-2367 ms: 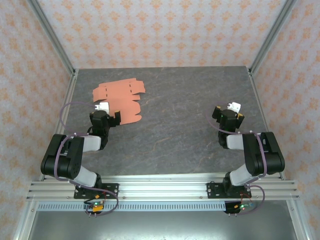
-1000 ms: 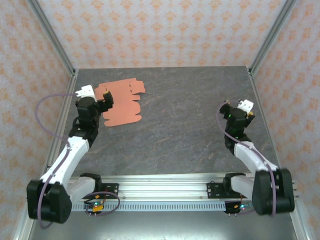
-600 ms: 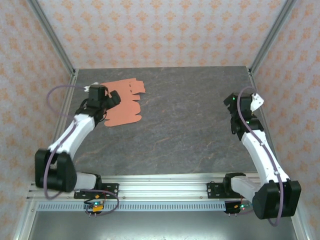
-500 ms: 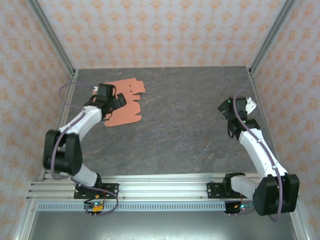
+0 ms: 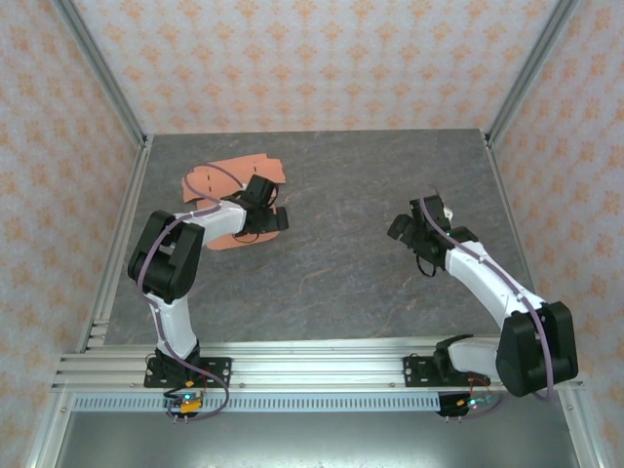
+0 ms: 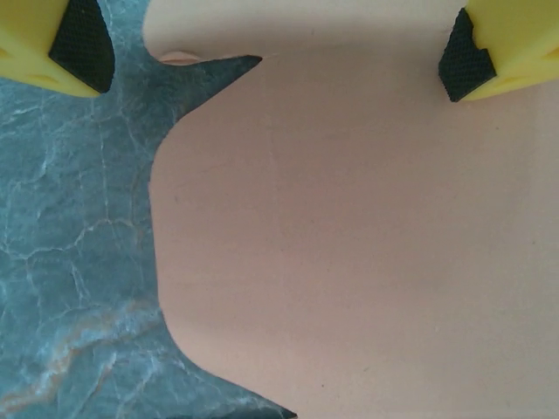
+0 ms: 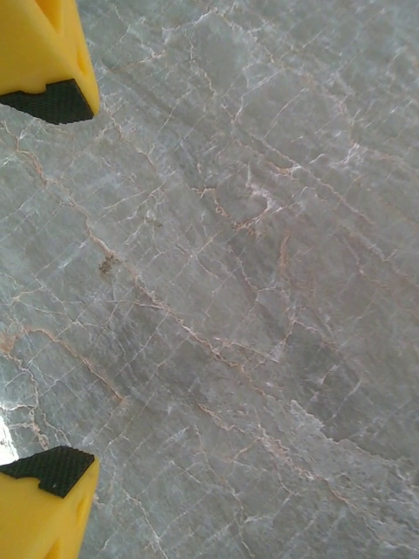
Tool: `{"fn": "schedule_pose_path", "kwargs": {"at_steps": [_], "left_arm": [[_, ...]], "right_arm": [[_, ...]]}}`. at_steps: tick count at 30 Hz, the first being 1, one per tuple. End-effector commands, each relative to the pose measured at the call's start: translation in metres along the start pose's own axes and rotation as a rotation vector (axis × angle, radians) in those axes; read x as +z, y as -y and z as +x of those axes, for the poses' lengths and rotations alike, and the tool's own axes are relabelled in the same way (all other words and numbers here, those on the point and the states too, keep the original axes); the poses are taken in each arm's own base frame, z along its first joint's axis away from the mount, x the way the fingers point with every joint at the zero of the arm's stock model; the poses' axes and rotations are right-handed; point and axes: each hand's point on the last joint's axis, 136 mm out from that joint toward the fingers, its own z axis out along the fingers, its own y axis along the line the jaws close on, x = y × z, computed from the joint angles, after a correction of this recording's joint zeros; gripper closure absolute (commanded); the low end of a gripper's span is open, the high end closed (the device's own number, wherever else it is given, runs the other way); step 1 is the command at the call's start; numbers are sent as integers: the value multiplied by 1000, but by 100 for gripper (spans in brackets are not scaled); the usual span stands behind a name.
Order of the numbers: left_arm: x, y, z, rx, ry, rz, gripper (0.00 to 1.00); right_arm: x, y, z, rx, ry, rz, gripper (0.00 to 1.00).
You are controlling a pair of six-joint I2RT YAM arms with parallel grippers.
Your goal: Fold the paper box
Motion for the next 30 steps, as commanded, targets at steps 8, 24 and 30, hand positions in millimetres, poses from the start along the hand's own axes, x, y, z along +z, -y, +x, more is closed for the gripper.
{"fn": "schedule_pose_path", "kwargs": {"at_steps": [8,24,30], "left_arm": [[-37,91,82,48,-60,232,0],[-151,207,118,299,-35,493,0],[-167,112,47,218,95,281,0]], "right_arm": [[-1,-5,-15,19,25,46,3],[7,-22,-27,44,-33,29,2],[13,-59,7,-29,-156,-93,3]]}}
